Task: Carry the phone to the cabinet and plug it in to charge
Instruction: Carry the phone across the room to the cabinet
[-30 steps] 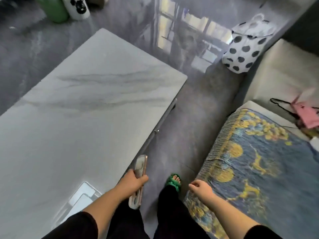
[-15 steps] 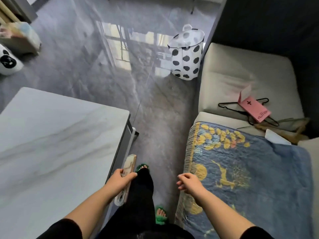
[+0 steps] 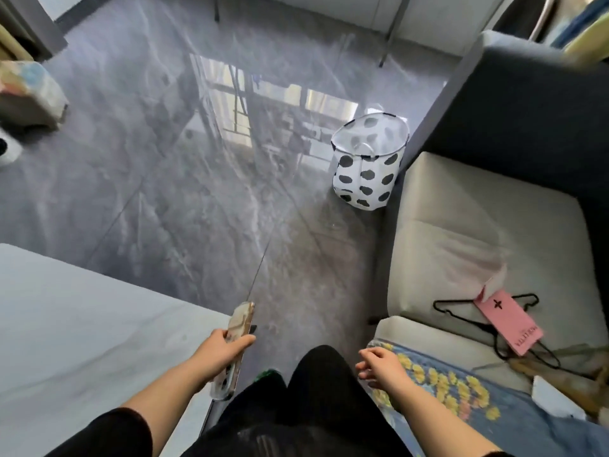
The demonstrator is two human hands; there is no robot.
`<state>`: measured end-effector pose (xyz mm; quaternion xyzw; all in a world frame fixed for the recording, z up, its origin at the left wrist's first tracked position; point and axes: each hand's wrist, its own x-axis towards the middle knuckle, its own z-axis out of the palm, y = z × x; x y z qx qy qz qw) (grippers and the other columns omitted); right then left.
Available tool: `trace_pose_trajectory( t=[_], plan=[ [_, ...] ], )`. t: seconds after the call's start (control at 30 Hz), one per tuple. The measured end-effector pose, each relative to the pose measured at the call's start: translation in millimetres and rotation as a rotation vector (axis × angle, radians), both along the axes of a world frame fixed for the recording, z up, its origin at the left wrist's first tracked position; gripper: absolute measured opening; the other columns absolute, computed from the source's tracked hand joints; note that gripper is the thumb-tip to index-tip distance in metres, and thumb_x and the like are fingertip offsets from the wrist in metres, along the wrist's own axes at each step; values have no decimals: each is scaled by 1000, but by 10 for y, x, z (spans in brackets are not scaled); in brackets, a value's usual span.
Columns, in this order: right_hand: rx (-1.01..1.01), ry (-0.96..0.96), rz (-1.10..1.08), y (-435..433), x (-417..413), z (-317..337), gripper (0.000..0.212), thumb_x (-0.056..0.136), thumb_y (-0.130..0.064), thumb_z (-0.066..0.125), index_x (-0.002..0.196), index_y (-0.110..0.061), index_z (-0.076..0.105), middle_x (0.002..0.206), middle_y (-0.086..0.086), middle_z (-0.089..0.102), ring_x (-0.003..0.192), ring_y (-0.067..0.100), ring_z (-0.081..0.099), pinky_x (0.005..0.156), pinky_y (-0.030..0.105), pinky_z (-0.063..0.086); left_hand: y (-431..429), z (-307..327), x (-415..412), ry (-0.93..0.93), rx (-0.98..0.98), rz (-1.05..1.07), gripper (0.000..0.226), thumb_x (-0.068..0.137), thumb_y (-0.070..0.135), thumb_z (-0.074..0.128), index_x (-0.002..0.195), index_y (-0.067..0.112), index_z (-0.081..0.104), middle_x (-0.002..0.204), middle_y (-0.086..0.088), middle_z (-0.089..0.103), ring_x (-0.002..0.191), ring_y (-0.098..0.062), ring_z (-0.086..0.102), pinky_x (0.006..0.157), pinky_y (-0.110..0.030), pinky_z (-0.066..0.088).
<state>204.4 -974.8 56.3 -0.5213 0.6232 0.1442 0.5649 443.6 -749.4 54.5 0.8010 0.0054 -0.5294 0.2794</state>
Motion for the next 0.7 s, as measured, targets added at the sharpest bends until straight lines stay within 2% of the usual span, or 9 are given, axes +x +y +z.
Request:
trace_pose_trajectory(
  t=[0.1, 0.17, 0.23, 0.3, 0.4, 0.5, 0.57, 0.63, 0.7],
  plan=[
    [-17, 47, 48, -553, 341, -22, 19, 97, -17, 47, 84, -10, 58, 73, 9, 63, 53, 17, 54, 49, 22, 36, -463, -9, 356, 52, -53, 134, 73, 63, 63, 70, 118, 17, 53, 113, -6, 65, 100, -24, 66, 87, -44, 54],
    [-31, 72, 130, -939, 655, -64, 18, 97, -17, 47, 83, -9, 57, 71, 8, 63, 51, 16, 54, 43, 19, 37, -749, -48, 634, 55, -64, 200, 80, 64, 63, 70, 124, 15, 49, 116, -7, 62, 102, -26, 64, 92, -46, 53],
    [-59, 88, 225, -1310, 1048, -97, 18, 96, -14, 48, 81, -7, 57, 68, 8, 61, 49, 16, 53, 41, 18, 40, -1007, -90, 912, 28, -29, 214, 80, 69, 62, 68, 130, 15, 46, 117, -6, 60, 101, -24, 59, 89, -41, 51],
    [-90, 88, 353, -1652, 1562, -145, 18, 95, -13, 48, 81, -8, 59, 66, 8, 61, 51, 18, 54, 49, 22, 43, -1205, -126, 1170, 14, -6, 293, 81, 72, 62, 67, 133, 15, 43, 119, -6, 58, 100, -23, 54, 85, -38, 46],
    [-114, 72, 595, -2007, 2503, -155, 20, 94, -13, 48, 77, -12, 58, 67, 7, 63, 53, 19, 55, 58, 28, 45, -1389, -101, 1566, -1, 26, 430, 81, 73, 61, 67, 135, 14, 43, 127, -9, 57, 105, -25, 53, 87, -37, 44],
    [-80, 51, 814, -2052, 3475, -135, 16, 93, -15, 49, 86, -6, 60, 74, 11, 65, 53, 19, 55, 52, 25, 44, -1396, -9, 1878, 25, 55, 579, 81, 70, 63, 66, 133, 16, 44, 128, -8, 56, 111, -25, 54, 92, -39, 46],
    [-70, 15, 929, -1933, 4100, -116, 16, 94, -15, 50, 91, -3, 61, 78, 13, 65, 55, 19, 56, 53, 26, 45, -1321, 59, 2054, 36, 68, 662, 80, 68, 65, 65, 131, 18, 45, 124, -4, 57, 112, -24, 55, 93, -38, 45],
    [-51, -28, 1066, -1700, 4677, -92, 15, 94, -17, 50, 94, -8, 61, 81, 10, 67, 59, 17, 59, 55, 23, 45, -1182, 104, 2192, 43, 88, 746, 77, 66, 67, 64, 125, 21, 47, 116, -1, 58, 106, -22, 56, 90, -37, 45],
    [-10, -60, 1171, -1417, 5202, -62, 16, 95, -20, 50, 99, -10, 62, 83, 7, 68, 62, 14, 60, 50, 18, 44, -1015, 109, 2313, 37, 101, 842, 73, 66, 66, 64, 121, 21, 49, 112, 0, 60, 103, -22, 58, 87, -37, 47]
  ],
)
